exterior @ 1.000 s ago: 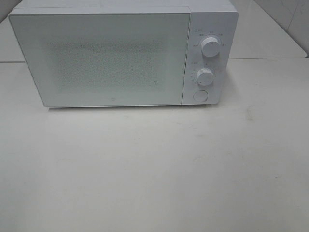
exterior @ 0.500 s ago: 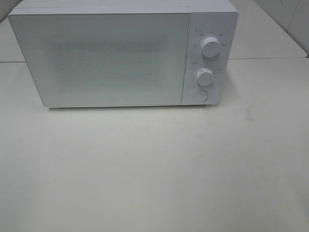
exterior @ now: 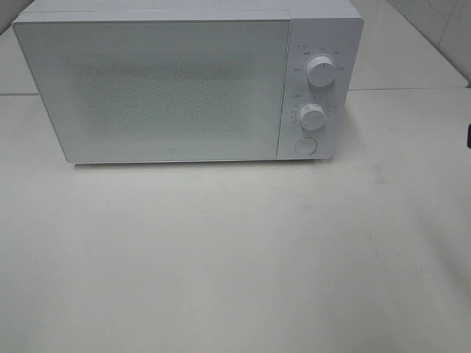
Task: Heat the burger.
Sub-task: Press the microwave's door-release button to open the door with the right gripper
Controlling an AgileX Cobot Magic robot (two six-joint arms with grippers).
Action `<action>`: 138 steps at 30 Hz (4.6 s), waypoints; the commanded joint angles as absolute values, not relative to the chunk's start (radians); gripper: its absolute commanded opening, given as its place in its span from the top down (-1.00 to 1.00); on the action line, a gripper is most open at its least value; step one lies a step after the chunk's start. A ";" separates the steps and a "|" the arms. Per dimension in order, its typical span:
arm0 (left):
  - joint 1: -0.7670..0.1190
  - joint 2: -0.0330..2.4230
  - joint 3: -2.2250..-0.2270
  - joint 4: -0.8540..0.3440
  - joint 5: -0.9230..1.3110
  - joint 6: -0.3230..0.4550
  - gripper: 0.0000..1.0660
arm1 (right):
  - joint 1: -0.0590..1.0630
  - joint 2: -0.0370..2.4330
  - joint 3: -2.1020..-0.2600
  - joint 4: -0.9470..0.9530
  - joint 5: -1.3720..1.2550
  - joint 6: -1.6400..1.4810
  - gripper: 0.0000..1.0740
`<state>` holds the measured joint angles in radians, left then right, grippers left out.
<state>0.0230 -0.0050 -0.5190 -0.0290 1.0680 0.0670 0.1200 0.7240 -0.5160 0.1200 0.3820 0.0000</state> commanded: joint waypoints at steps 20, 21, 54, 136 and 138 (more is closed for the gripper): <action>0.024 -0.020 -0.516 -0.029 1.070 0.068 -0.88 | 0.121 1.147 -0.520 0.120 -0.229 0.022 -0.37; 0.024 -0.020 -0.516 -0.029 1.070 0.068 -0.88 | 0.121 1.147 -0.520 0.120 -0.229 0.022 -0.37; 0.024 -0.020 -0.516 -0.029 1.070 0.068 -0.88 | 0.619 1.618 -0.333 0.630 -1.153 -0.246 -0.37; 0.024 -0.020 -0.516 -0.029 1.070 0.068 -0.88 | 0.787 1.887 -0.497 0.909 -1.147 1.305 1.00; 0.024 -0.020 -0.516 -0.029 1.070 0.068 -0.88 | 0.762 1.894 -0.521 0.897 -1.103 1.302 1.00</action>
